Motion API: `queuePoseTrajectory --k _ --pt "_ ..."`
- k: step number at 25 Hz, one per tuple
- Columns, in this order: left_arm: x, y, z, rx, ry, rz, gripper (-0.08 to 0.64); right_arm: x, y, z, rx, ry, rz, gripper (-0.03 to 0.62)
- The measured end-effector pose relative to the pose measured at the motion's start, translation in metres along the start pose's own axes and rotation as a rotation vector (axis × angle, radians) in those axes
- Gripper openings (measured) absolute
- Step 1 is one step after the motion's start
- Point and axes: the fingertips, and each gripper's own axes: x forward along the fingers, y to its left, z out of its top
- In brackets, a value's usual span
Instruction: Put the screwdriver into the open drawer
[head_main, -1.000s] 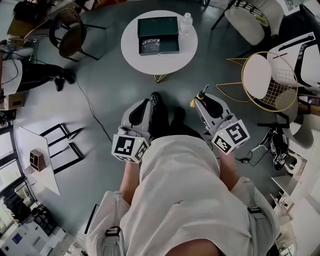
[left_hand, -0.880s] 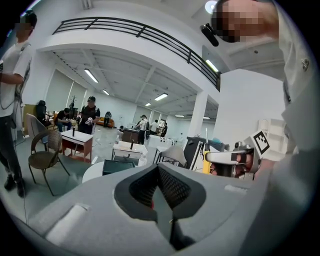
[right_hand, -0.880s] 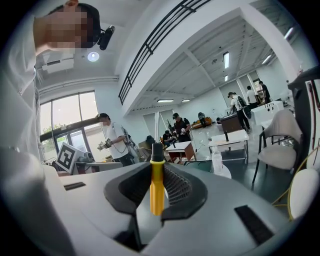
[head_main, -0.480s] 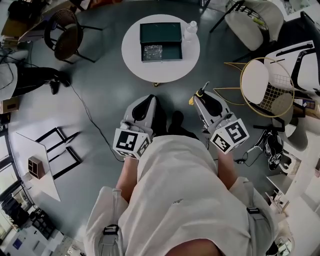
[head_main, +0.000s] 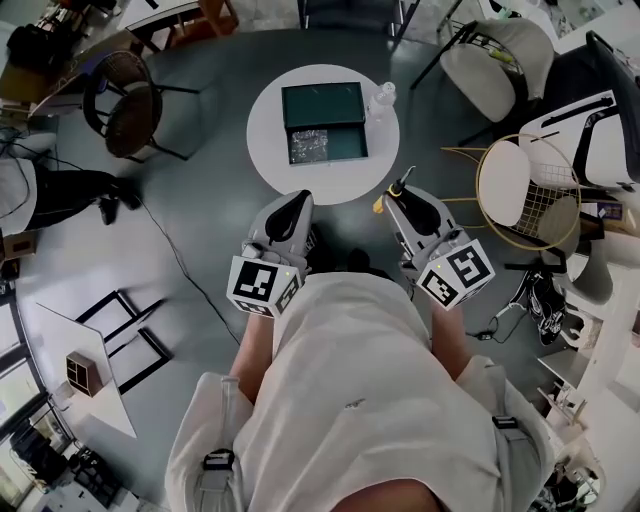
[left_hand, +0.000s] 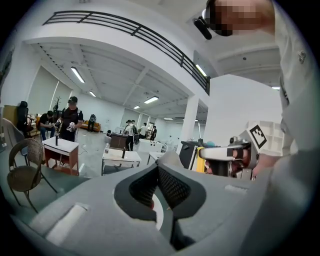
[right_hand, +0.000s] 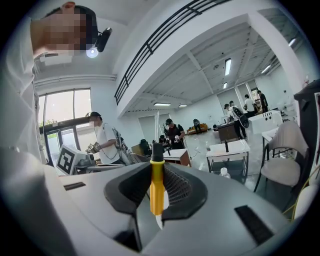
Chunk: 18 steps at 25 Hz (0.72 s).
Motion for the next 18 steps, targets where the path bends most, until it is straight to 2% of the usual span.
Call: queuePoseTrajectory --k 8,18 --pt "0.008 0.048 0.008 0.004 0.016 -0.051 0.011 0.043 0.007 0.008 0.02 -0.027 -0.049 0.08" --pt "0.012 0.078 0.006 -0.004 0.035 -0.102 0.011 0.069 0.017 0.001 0.046 -0.01 -0.089 0.08"
